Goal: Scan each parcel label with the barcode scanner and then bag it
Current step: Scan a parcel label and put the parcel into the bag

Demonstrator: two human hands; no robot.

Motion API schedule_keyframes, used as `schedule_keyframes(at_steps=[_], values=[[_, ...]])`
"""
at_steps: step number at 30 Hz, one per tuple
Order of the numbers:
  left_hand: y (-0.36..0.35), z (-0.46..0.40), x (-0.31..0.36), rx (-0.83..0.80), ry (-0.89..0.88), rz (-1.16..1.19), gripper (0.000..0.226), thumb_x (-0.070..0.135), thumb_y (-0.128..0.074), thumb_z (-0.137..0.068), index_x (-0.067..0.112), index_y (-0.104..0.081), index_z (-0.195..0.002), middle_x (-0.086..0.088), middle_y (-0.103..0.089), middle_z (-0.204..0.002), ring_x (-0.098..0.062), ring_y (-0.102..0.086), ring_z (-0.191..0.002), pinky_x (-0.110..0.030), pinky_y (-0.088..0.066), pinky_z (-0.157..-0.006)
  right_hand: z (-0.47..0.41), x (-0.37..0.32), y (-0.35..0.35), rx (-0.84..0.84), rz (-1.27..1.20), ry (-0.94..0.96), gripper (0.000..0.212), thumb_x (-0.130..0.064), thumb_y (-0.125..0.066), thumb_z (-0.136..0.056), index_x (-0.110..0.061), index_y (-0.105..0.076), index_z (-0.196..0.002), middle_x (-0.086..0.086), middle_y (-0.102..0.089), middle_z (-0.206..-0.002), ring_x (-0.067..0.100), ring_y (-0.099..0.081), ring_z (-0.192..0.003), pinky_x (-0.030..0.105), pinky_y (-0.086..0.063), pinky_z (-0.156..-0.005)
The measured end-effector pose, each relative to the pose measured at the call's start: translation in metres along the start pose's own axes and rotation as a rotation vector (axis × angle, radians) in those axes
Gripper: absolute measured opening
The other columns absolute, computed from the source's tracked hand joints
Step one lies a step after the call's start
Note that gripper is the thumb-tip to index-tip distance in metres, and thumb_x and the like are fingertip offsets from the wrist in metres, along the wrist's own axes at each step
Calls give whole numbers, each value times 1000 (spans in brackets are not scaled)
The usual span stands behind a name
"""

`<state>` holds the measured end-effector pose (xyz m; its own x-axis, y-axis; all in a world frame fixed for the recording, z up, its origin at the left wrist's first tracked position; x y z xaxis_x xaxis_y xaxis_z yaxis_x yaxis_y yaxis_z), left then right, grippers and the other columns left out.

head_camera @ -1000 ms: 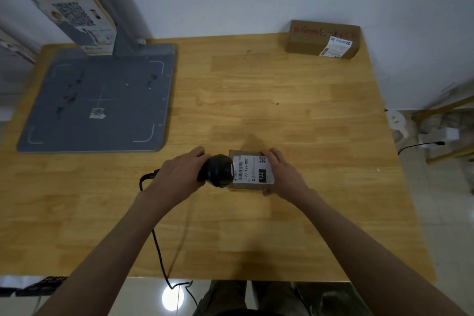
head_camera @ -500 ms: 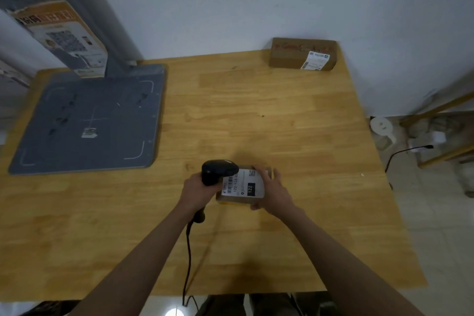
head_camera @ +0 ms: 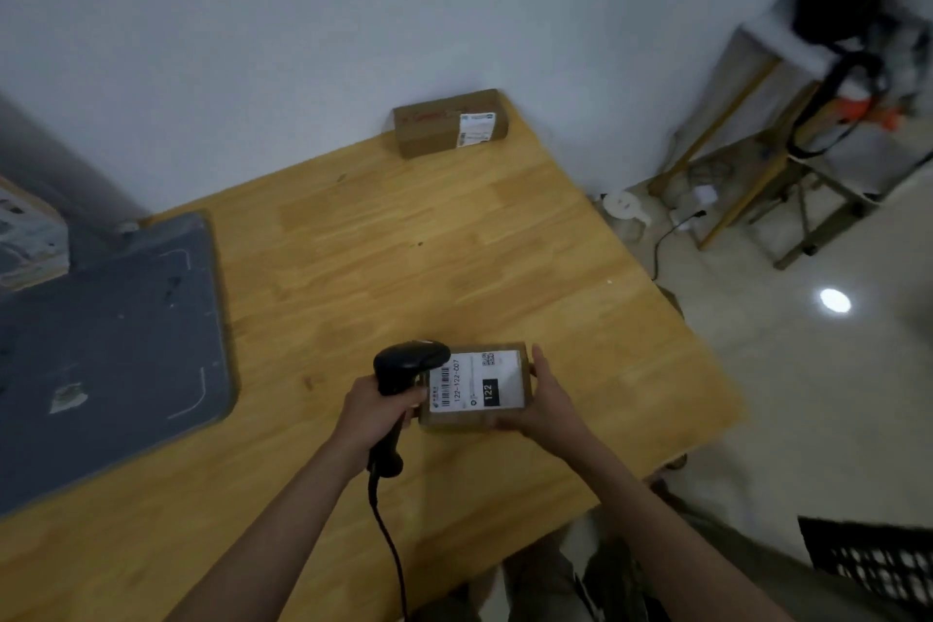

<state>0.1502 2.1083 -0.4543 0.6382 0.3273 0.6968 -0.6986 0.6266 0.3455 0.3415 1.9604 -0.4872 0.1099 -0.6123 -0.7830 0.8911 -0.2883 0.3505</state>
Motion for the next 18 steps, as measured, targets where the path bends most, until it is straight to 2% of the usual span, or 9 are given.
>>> schedule_keyframes(at_steps=[2,3,5,8,10,13,15,18], values=[[-2,8,1,-56,-39,11,12,17,-79,-81,8,-75,-90,-23,-73,-88,-36,-70,-79,-52,-57,-82,21,5,2,61,-68,16,99,-23,-91,-68,-25,-31,-147,-5,-51,-141,22,-56,-125,38,-58,-86],[-3,12,2,-86,-61,10,13,16,-78,-81,6,-75,-90,-23,-73,-85,-33,-68,-75,-50,-57,-81,32,6,1,92,-99,24,88,-21,-90,-69,-32,-36,-138,-11,-55,-130,20,-58,-121,30,-58,-79],[-4,22,3,-145,-110,-5,17,14,-77,-83,0,-74,-91,-18,-68,-72,-25,-61,-67,-44,-54,-72,56,10,-3,157,-141,37,85,-21,-89,-71,-33,-37,-137,-21,-53,-119,17,-60,-117,21,-54,-72],[-8,38,2,-216,-165,-39,23,15,-76,-83,-7,-71,-90,-10,-64,-67,-22,-58,-64,-38,-49,-68,91,21,-9,239,-192,37,96,-25,-90,-71,-27,-32,-147,-25,-51,-119,14,-57,-119,24,-55,-84],[-15,50,3,-258,-194,-59,20,13,-76,-83,-5,-72,-90,-10,-64,-68,-22,-58,-65,-38,-50,-69,116,31,-11,278,-212,13,102,-26,-91,-70,-26,-27,-150,-20,-52,-127,11,-52,-122,21,-52,-91],[-36,71,8,-307,-243,-92,16,11,-75,-83,-3,-72,-91,-12,-66,-72,-23,-59,-68,-39,-52,-71,155,45,-6,374,-226,-19,117,-32,-93,-64,-24,-21,-156,-5,-50,-145,17,-47,-133,39,-47,-107],[-55,86,11,-351,-268,-116,14,10,-75,-83,-1,-73,-91,-12,-68,-74,-23,-61,-70,-40,-54,-72,181,56,1,439,-246,-29,115,-28,-94,-64,-24,-24,-155,-6,-52,-144,15,-47,-132,43,-44,-111],[-91,112,11,-416,-307,-170,12,10,-75,-83,1,-74,-91,-13,-70,-77,-21,-64,-70,-44,-58,-78,225,76,15,535,-270,-24,102,-23,-93,-66,-27,-33,-149,-14,-56,-134,9,-52,-126,34,-45,-108]])
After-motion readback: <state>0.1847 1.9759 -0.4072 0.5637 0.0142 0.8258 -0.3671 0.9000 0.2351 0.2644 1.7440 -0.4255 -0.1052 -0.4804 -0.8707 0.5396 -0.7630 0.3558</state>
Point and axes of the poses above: each hand's wrist, its own z-axis away from the middle knuckle, its own y-axis out of the back of the hand, x = y × z, the point moved 4 cm from there along -z, towards the middle knuckle
